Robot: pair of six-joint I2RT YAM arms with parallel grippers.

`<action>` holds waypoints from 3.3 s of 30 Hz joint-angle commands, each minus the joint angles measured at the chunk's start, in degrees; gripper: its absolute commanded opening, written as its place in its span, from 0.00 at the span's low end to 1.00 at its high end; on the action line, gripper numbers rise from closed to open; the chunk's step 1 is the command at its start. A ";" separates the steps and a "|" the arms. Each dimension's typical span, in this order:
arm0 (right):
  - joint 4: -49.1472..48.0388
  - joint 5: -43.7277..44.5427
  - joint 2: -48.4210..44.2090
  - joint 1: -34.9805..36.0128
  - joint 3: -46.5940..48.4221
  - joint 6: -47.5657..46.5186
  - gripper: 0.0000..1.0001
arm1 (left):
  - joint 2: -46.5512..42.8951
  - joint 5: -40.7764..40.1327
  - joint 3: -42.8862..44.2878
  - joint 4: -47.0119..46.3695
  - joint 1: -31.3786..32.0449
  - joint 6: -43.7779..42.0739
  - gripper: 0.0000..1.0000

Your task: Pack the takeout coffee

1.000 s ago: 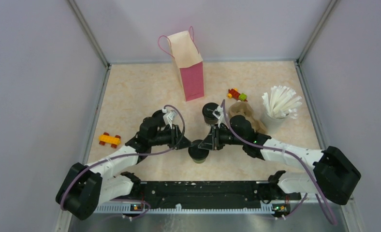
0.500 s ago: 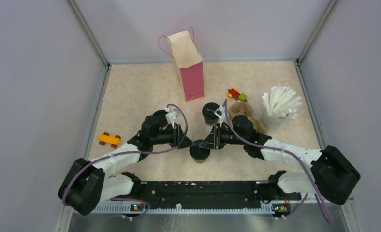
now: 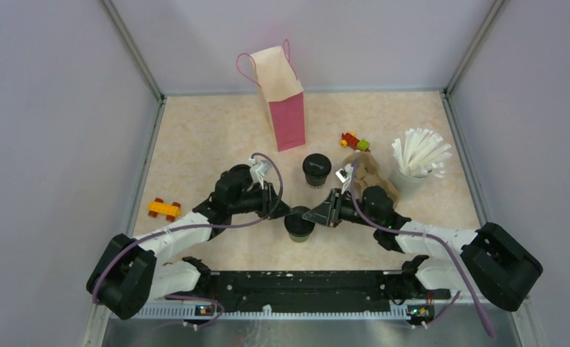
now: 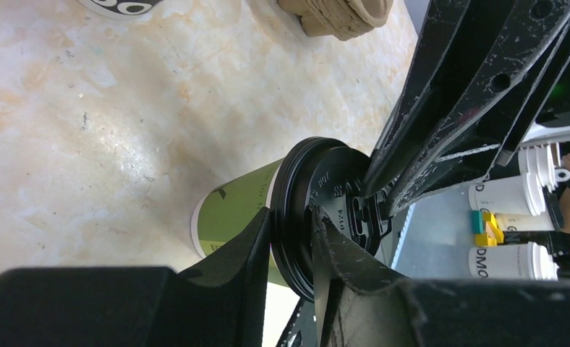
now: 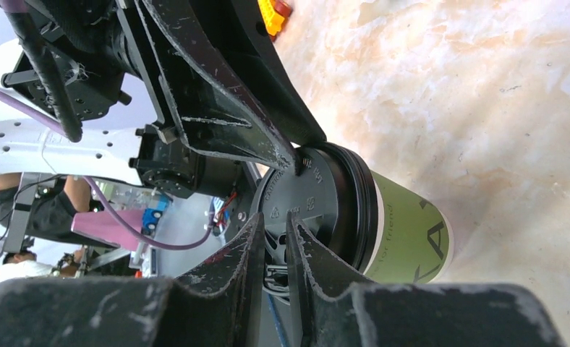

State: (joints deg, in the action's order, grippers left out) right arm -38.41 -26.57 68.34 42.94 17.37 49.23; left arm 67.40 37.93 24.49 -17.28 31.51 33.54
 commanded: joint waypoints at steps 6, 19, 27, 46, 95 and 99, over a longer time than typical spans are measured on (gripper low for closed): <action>3.86 4.57 5.07 -0.77 -10.36 -0.39 0.18 | 3.94 -14.42 -3.19 16.93 1.40 -6.40 0.28; 23.47 2.70 -16.41 -0.23 5.68 -1.09 0.32 | 4.15 2.06 1.16 6.80 1.33 -4.97 0.39; 38.29 8.57 -18.81 -0.22 12.36 -9.42 0.46 | 8.07 8.85 4.14 -0.52 1.41 -4.00 0.39; 47.12 8.72 -9.98 -1.07 22.10 -20.77 0.42 | -6.04 1.00 10.59 22.42 1.41 -9.42 0.78; 36.82 2.03 -21.87 -4.09 4.96 -3.99 0.42 | 11.00 2.95 5.63 -2.58 2.62 -2.51 0.49; 33.75 0.34 -24.61 -4.08 1.88 -0.68 0.42 | 11.15 1.61 7.84 -0.41 2.60 -3.97 0.54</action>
State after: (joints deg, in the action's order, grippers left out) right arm 1.63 -24.29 46.15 39.22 20.84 43.48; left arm 78.94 39.38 28.58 -15.11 33.91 30.52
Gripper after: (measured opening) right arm 0.422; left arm 0.520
